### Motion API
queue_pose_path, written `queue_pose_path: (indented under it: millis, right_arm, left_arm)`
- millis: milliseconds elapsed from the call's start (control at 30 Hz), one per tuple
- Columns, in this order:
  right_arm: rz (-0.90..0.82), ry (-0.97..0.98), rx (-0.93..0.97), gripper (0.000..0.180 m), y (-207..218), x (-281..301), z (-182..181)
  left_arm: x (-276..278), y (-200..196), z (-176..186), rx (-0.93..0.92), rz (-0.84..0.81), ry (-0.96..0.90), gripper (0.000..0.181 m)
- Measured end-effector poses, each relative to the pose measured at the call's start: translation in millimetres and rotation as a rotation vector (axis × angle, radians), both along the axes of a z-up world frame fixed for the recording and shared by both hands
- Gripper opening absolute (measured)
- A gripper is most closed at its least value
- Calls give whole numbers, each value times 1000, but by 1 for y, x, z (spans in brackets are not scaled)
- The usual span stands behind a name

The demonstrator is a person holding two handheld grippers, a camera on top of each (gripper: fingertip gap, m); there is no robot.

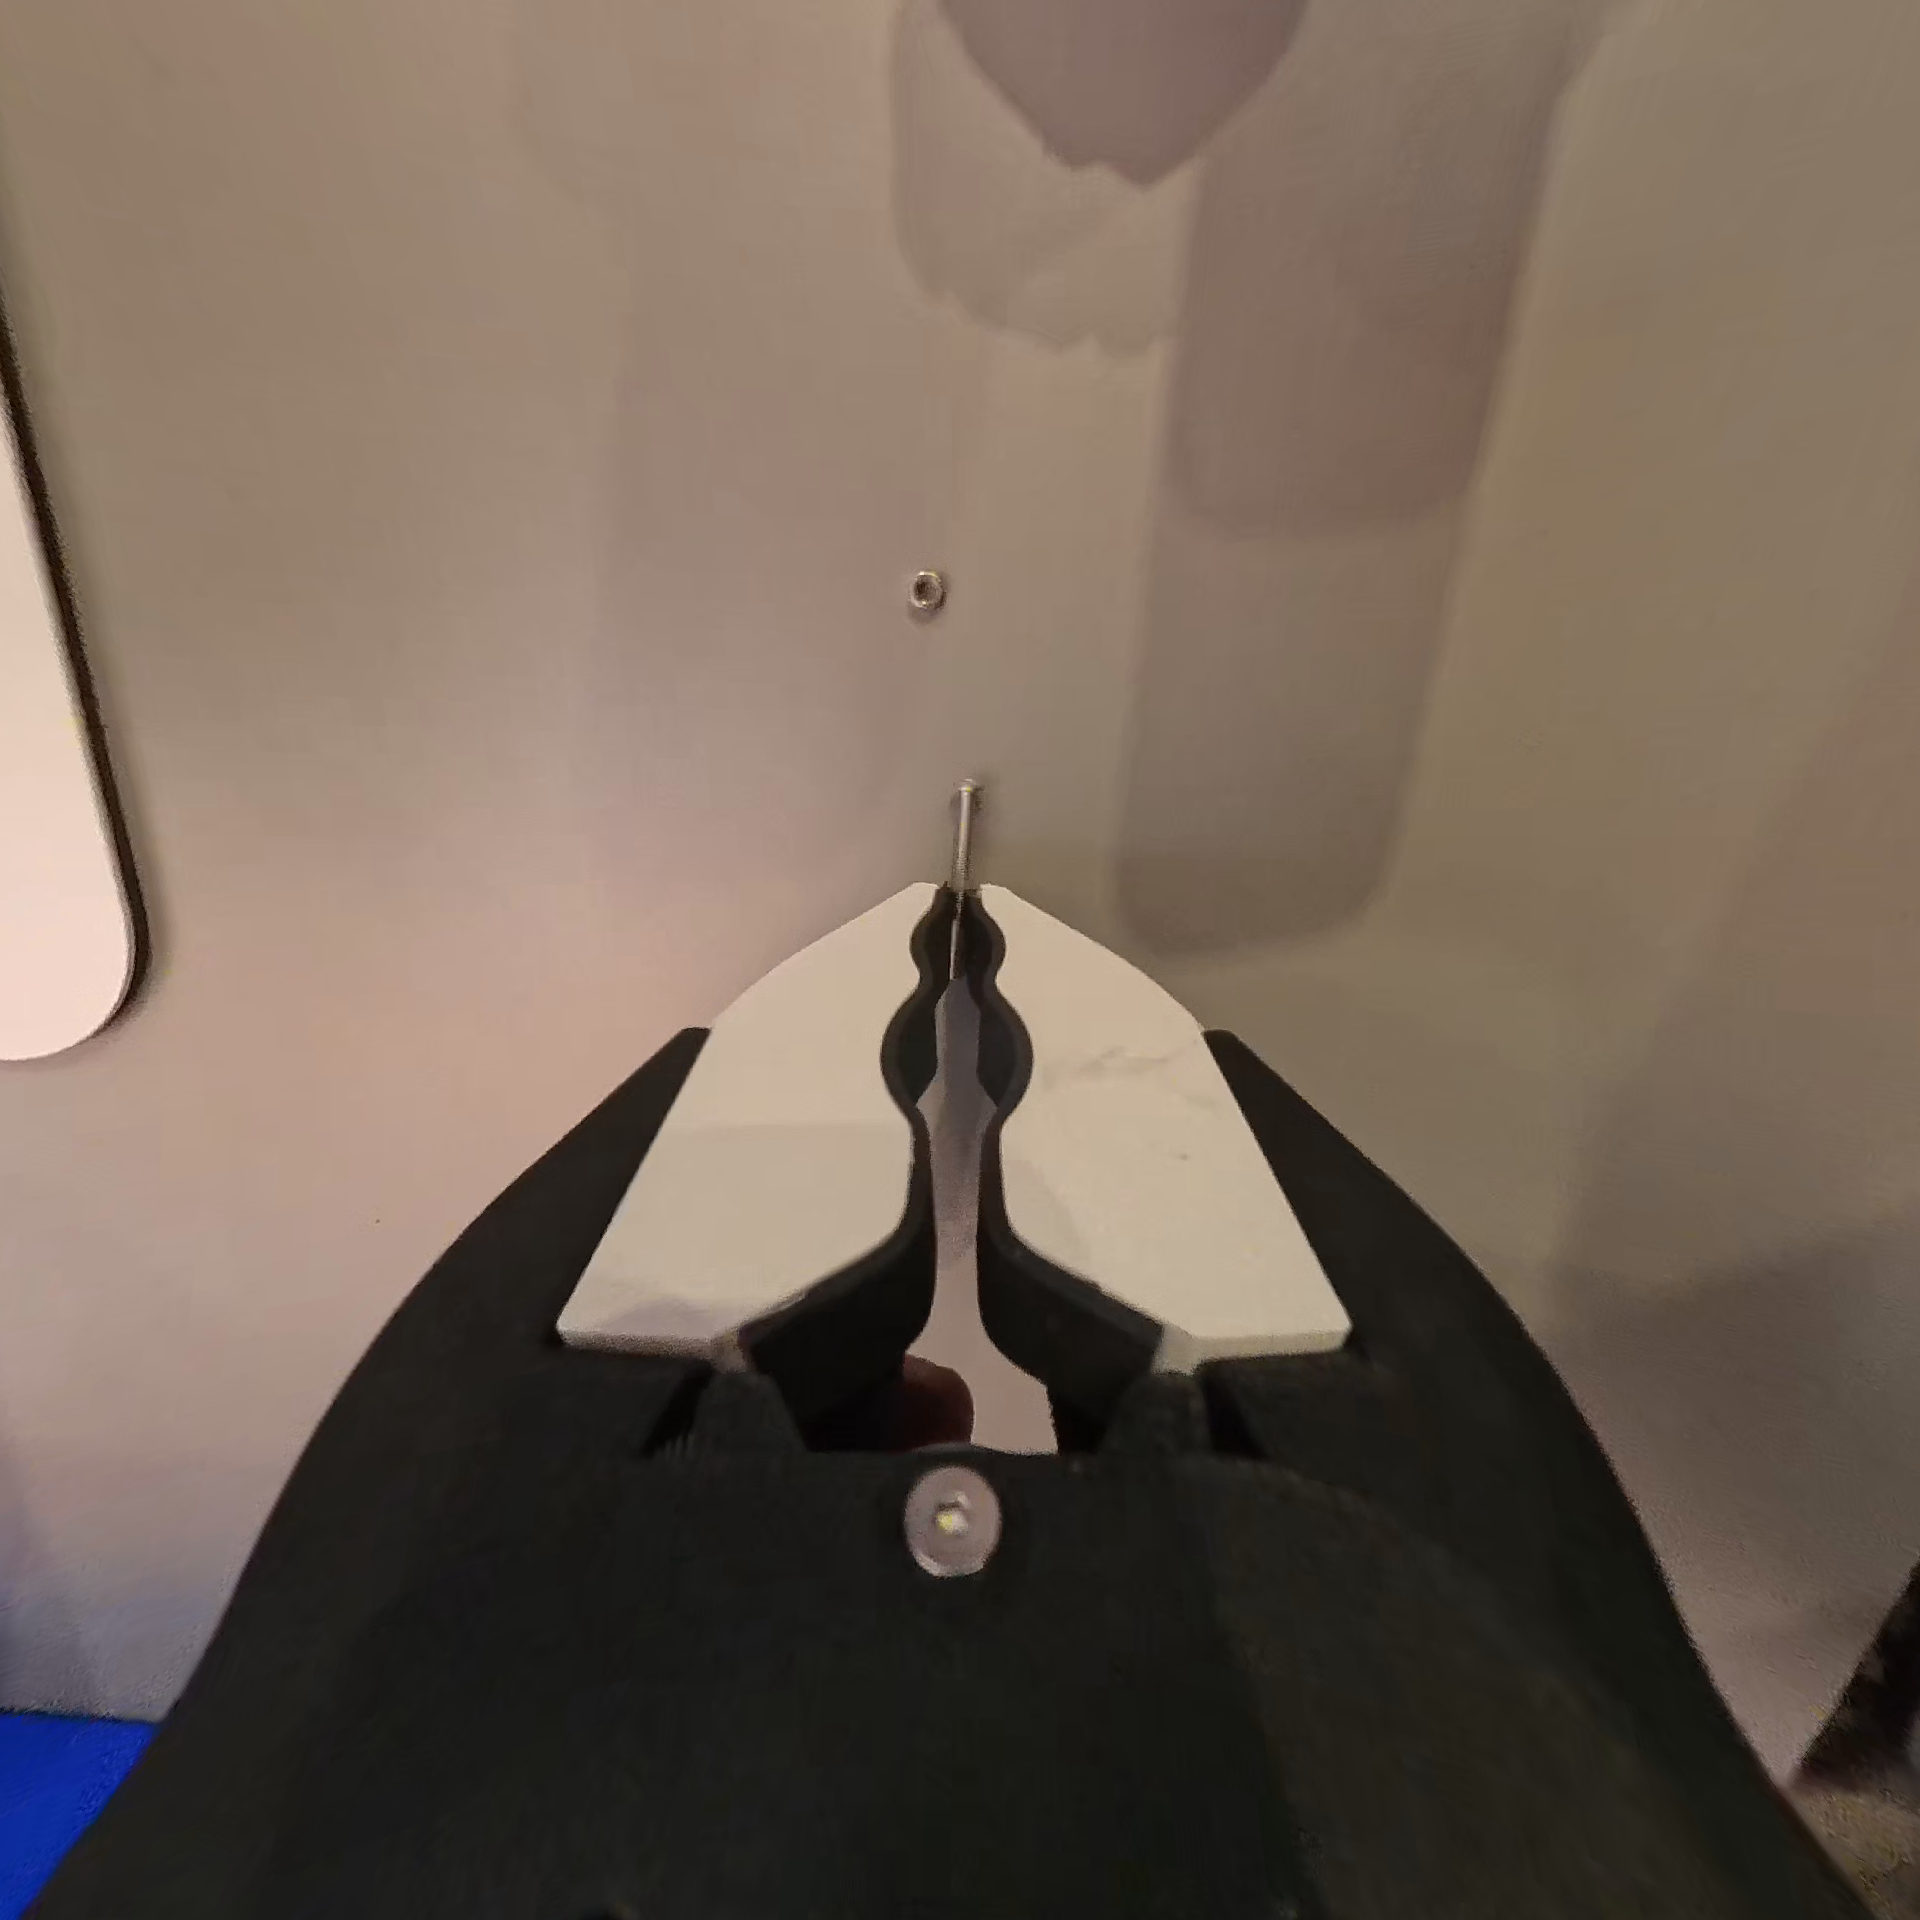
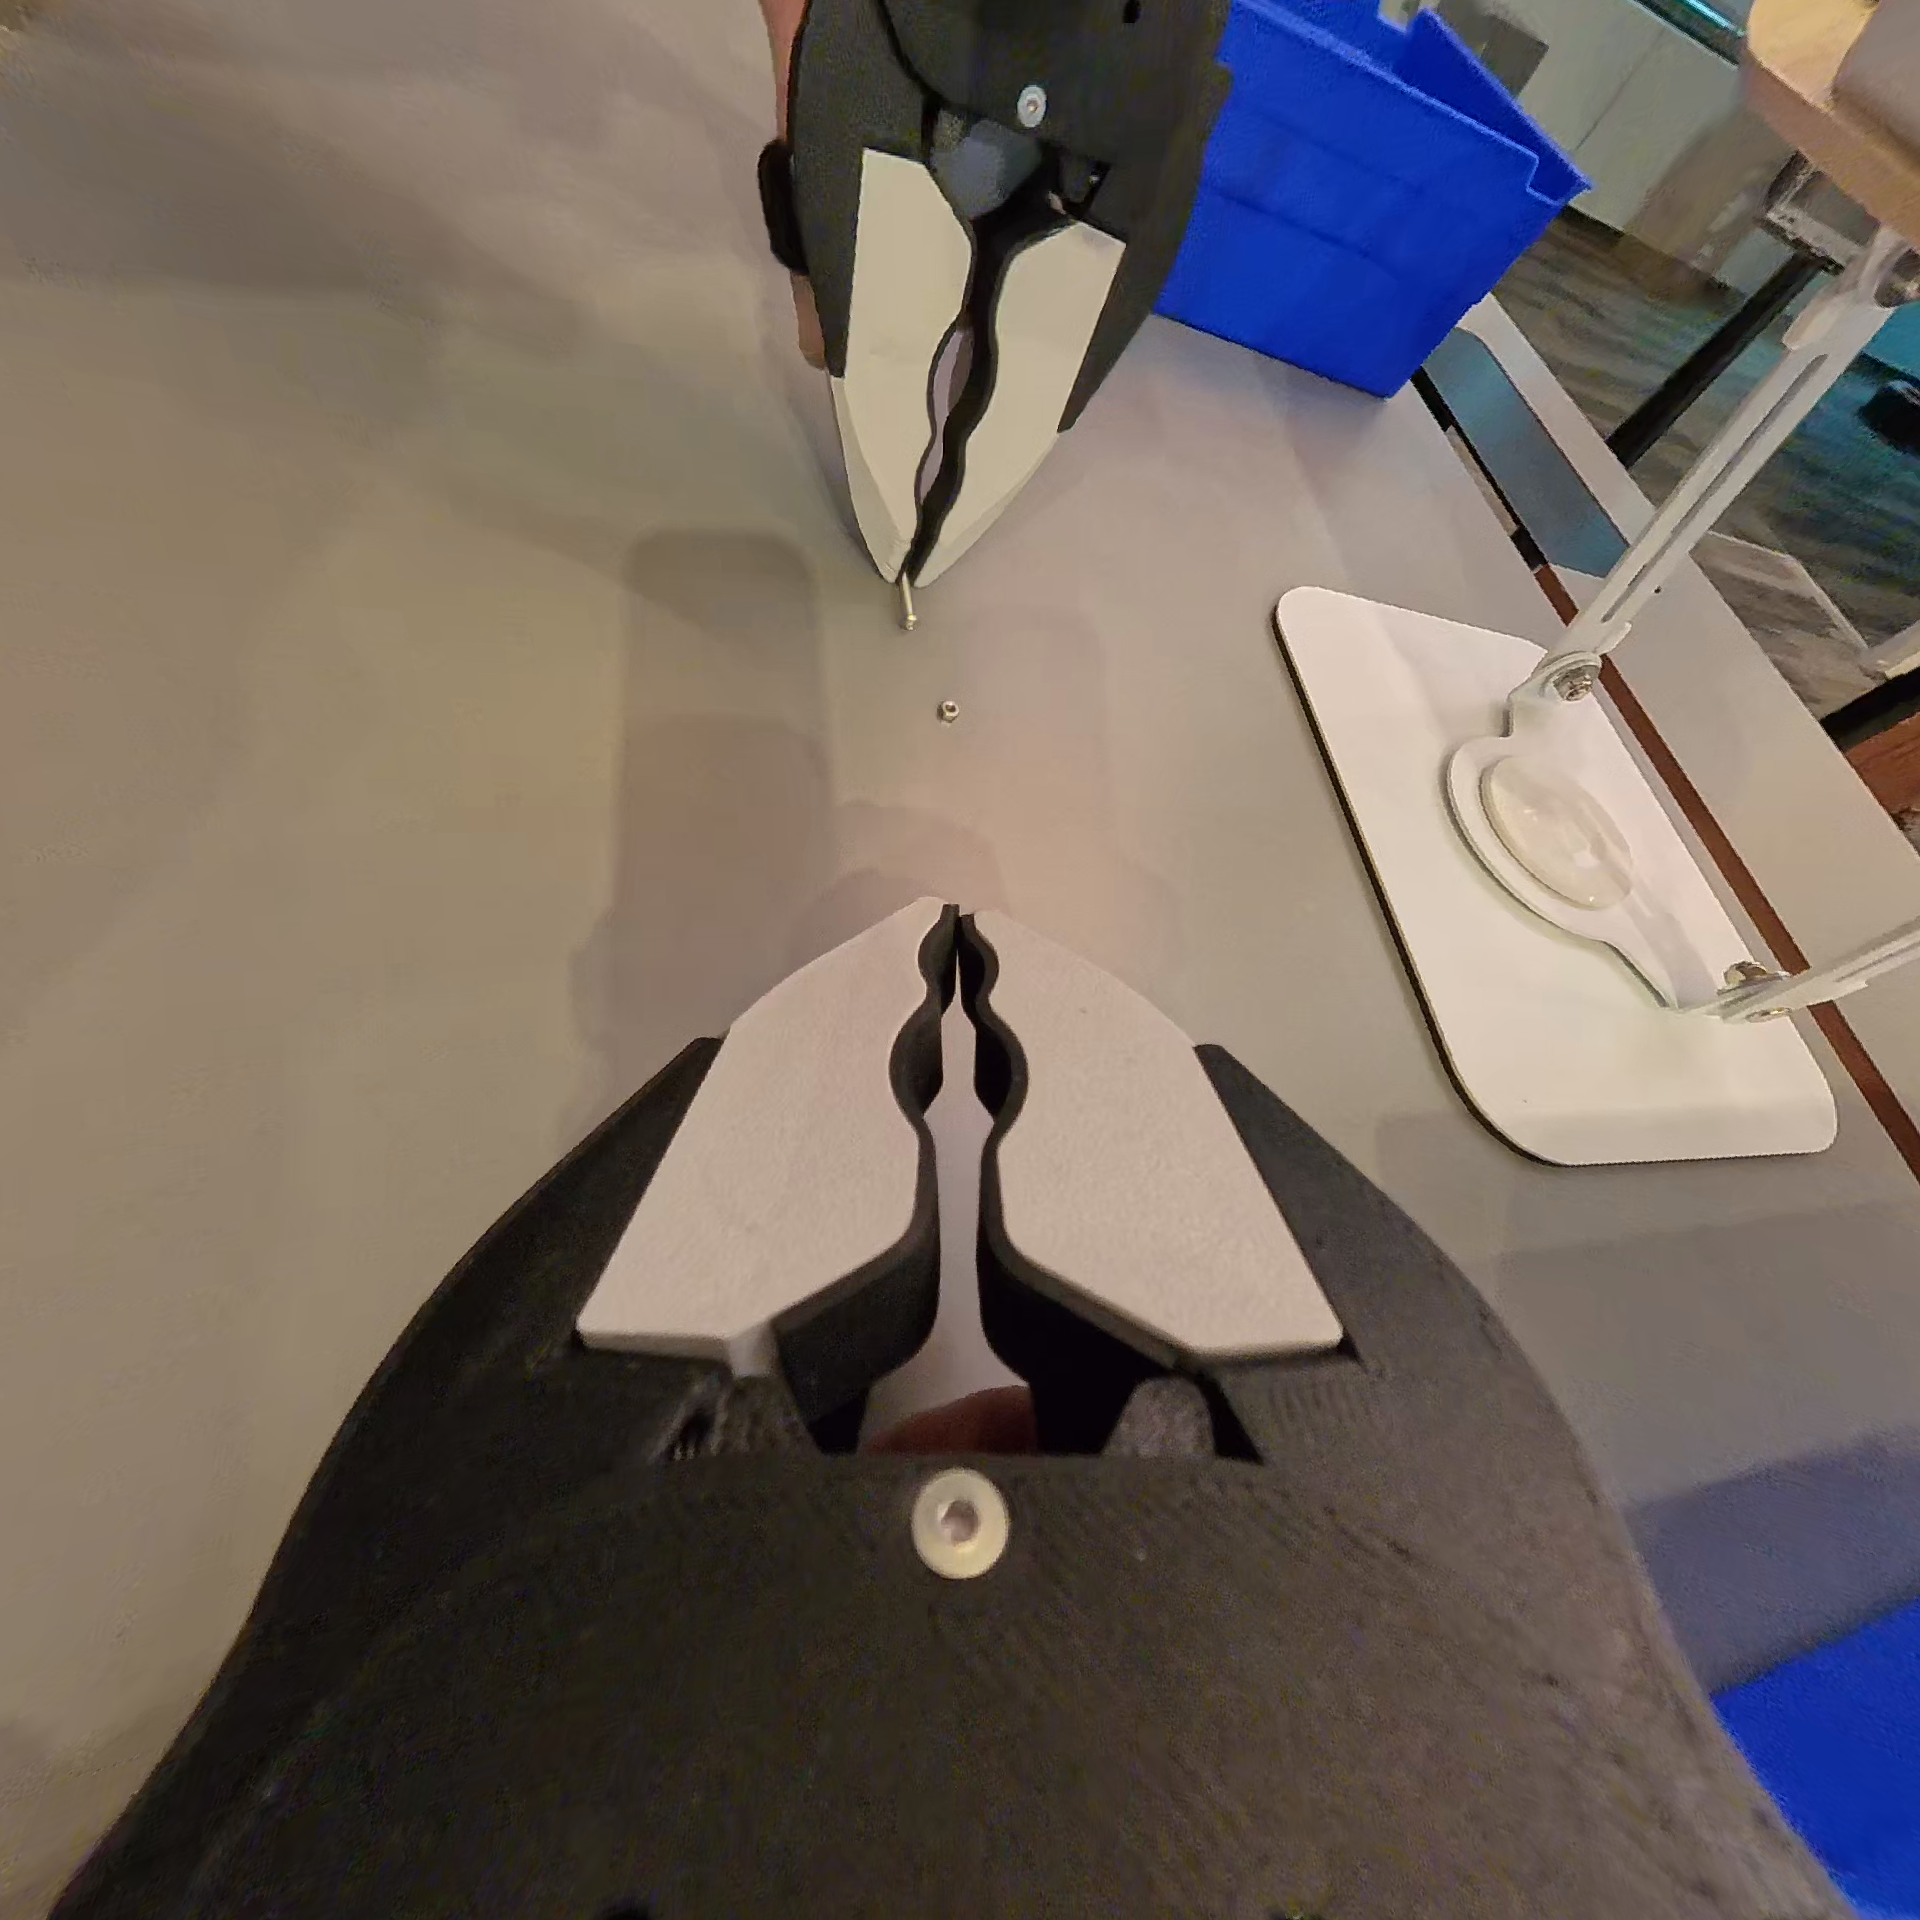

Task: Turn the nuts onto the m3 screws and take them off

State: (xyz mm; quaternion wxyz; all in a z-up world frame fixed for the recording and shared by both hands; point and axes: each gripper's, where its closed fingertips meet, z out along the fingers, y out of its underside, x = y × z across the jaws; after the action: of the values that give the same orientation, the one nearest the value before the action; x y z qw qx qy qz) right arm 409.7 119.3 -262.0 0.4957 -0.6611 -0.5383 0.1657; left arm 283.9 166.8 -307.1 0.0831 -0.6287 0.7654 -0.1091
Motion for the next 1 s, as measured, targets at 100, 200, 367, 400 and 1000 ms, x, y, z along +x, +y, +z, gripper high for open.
queue_pose_path:
  millis: [100, 200, 367, 400, 1000]
  right_arm:
    - [-15, 37, 3, 0, 2, 2, 5]
    - [-26, 85, -6, 0, 4, 5, 12]
    - [-12, 262, -39, 3, 2, -4, 36]
    - [-12, 309, -44, 4, 3, -8, 43]
    - [-34, 660, -183, 14, 29, -40, 97]
  left_arm:
    - [4, 3, 6, 8, 67, -116, 1]
    - [14, 4, 24, -23, 129, -304, 1]
    - [40, 0, 73, -117, 169, -672, 1]
    - [46, -2, 82, -156, 178, -733, 1]
    - [82, -6, 158, -684, 255, -1342, 1]
